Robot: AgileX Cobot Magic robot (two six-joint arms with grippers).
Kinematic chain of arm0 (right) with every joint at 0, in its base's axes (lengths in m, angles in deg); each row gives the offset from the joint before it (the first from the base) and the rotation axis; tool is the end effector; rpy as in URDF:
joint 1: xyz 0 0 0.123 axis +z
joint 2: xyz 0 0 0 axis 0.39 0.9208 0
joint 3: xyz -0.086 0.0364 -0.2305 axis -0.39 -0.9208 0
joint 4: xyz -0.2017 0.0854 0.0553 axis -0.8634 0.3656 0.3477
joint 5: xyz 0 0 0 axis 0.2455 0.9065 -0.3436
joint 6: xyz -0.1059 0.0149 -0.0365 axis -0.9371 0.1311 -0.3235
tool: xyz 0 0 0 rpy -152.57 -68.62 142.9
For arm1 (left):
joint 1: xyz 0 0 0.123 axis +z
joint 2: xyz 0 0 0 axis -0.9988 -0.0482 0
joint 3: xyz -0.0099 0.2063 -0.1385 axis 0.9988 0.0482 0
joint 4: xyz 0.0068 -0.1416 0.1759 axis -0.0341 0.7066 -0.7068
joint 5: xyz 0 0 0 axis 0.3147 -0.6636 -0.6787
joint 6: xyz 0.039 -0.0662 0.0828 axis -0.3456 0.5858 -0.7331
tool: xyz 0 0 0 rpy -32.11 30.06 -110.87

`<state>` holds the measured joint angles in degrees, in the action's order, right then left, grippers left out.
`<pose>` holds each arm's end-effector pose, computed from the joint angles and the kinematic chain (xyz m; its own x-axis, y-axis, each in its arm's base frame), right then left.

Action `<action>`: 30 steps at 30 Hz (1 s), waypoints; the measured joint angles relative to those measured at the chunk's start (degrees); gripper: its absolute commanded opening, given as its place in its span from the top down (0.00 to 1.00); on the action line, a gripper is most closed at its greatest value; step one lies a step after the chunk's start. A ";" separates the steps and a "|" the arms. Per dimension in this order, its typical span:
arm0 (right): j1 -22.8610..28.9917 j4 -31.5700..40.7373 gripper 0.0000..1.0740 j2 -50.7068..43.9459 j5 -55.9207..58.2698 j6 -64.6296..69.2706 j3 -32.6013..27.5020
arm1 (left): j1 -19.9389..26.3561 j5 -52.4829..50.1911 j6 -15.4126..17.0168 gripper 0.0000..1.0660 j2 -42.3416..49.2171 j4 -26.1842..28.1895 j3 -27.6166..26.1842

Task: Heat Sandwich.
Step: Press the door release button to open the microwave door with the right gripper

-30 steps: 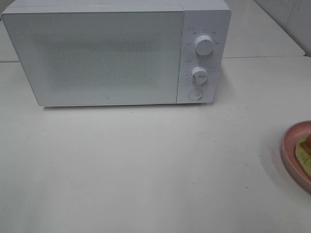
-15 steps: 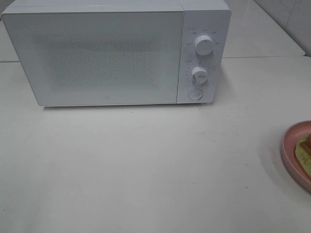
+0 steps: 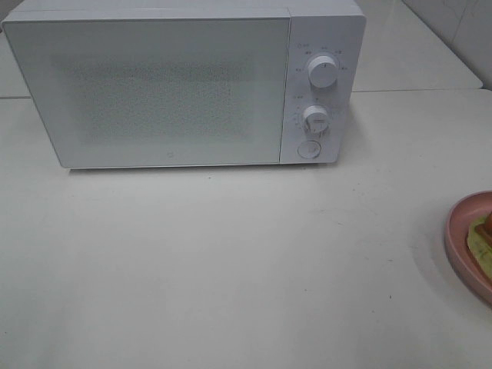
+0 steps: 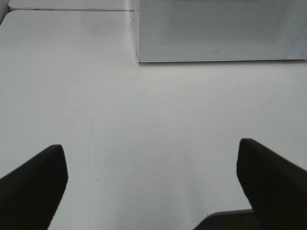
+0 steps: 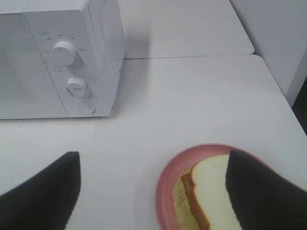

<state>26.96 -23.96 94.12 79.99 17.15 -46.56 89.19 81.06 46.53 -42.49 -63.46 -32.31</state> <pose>0.0880 0.0032 0.2917 -0.3289 0.0494 -0.9431 -0.0210 0.9980 0.0596 0.0251 -0.0166 0.2585 -0.4477 -0.0178 -0.8940 0.1039 0.9920 -0.0718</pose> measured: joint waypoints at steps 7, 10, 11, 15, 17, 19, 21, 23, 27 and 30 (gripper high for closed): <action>0.00 0.00 0.30 6.88 -9.05 0.00 -2.52 | 0.00 0.00 0.00 0.17 0.00 0.00 0.00; 0.00 0.00 0.30 11.69 -14.95 0.00 -4.18 | 0.00 0.00 0.00 0.17 0.00 0.00 0.00; 0.00 0.00 0.30 11.69 -14.95 0.00 -4.18 | 0.00 0.00 0.00 0.17 0.00 0.00 0.00; 0.00 0.00 0.30 17.53 -22.63 0.00 -5.50 | 0.00 0.00 0.00 0.17 0.00 0.00 0.00; 0.00 0.00 0.30 18.79 -24.01 0.00 -5.79 | 0.00 0.00 0.00 0.17 0.00 0.00 0.00; 0.00 0.00 0.30 22.57 -28.25 0.00 -6.76 | 0.00 0.00 0.00 0.17 0.00 0.00 0.00; 0.00 0.00 0.30 23.66 -29.56 0.00 -6.93 | 0.00 0.00 0.00 0.17 0.00 0.00 0.00; 0.00 0.00 0.30 27.96 -34.21 0.00 -7.10 | 0.00 0.00 0.00 0.17 0.00 0.00 0.00; 0.00 0.00 0.30 33.35 -39.19 0.11 -7.10 | 0.00 0.00 0.00 0.17 0.00 0.00 0.00; 0.00 0.00 0.30 35.70 -41.77 0.52 -7.10 | 0.00 0.00 0.00 0.17 0.00 0.00 0.00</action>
<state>26.96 -23.96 129.81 38.22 17.66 -53.66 89.19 81.06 46.53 -42.49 -63.46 -32.31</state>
